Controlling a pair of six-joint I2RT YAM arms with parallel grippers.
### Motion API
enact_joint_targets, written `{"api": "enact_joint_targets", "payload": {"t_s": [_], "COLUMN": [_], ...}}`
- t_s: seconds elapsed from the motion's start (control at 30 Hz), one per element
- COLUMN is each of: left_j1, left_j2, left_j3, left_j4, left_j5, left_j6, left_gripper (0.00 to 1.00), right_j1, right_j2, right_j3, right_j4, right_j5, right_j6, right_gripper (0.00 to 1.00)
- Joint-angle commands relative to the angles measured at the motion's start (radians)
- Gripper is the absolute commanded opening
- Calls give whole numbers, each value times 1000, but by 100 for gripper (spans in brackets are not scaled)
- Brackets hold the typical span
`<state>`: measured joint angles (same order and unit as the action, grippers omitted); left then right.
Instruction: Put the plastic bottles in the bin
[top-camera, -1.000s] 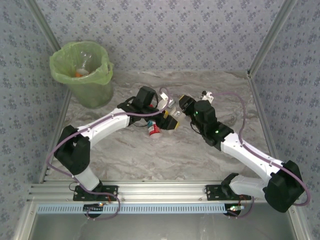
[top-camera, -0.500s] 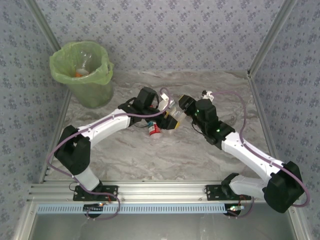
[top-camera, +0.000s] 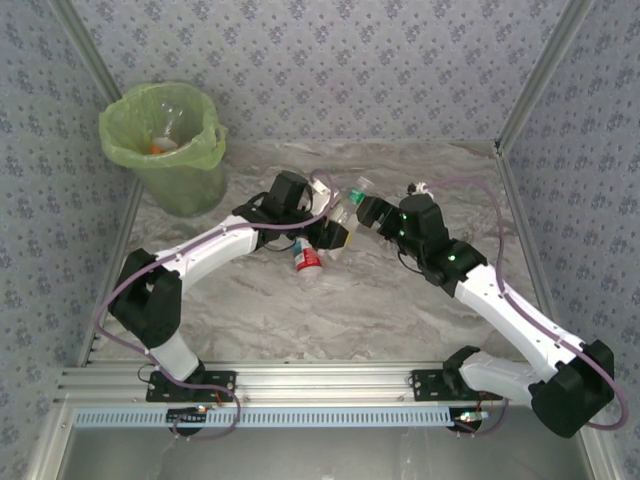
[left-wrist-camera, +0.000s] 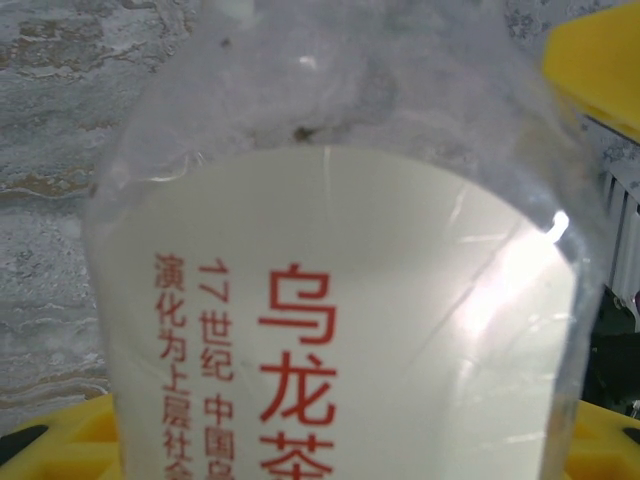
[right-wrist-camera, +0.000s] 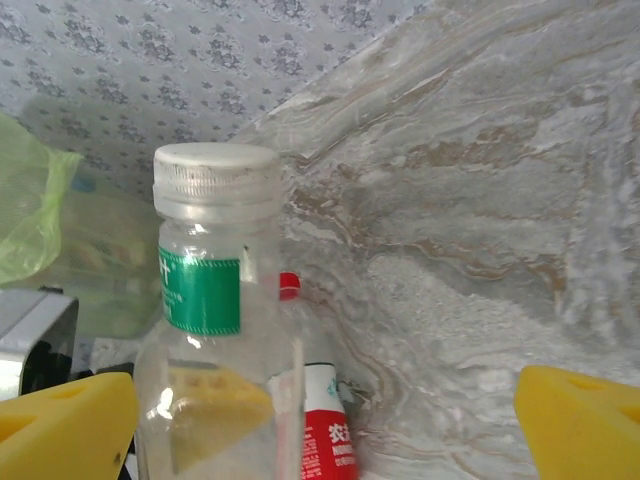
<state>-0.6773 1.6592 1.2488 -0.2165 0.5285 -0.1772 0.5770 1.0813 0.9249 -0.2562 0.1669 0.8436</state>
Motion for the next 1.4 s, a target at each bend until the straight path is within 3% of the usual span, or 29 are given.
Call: {"api": "enact_joint_targets", "payload": {"t_s": [0.0, 0.27, 0.67, 0.87, 1.23, 1.37], "left_j1": [15, 38, 102, 126, 155, 208], "left_j2": [12, -58, -209, -286, -328, -294], "left_j3": [-2, 3, 3, 13, 93, 164], "left_j4": [40, 22, 7, 9, 91, 88], "left_j5": [-10, -58, -246, -368, -709, -722], "left_j6": [-22, -30, -72, -59, -19, -65], "left_gripper": [43, 39, 38, 39, 39, 39], "right_j1": [-6, -11, -7, 2, 6, 8], "right_j2": [-44, -63, -32, -14, 5, 2], "right_j3": [35, 22, 11, 8, 24, 22], "right_j4": [-97, -104, -108, -68, -76, -81], "right_j5": [65, 56, -2, -27, -59, -54], "right_j6": [-52, -113, -138, -168, -166, -164], "right_gripper": [99, 99, 99, 99, 99, 99]}}
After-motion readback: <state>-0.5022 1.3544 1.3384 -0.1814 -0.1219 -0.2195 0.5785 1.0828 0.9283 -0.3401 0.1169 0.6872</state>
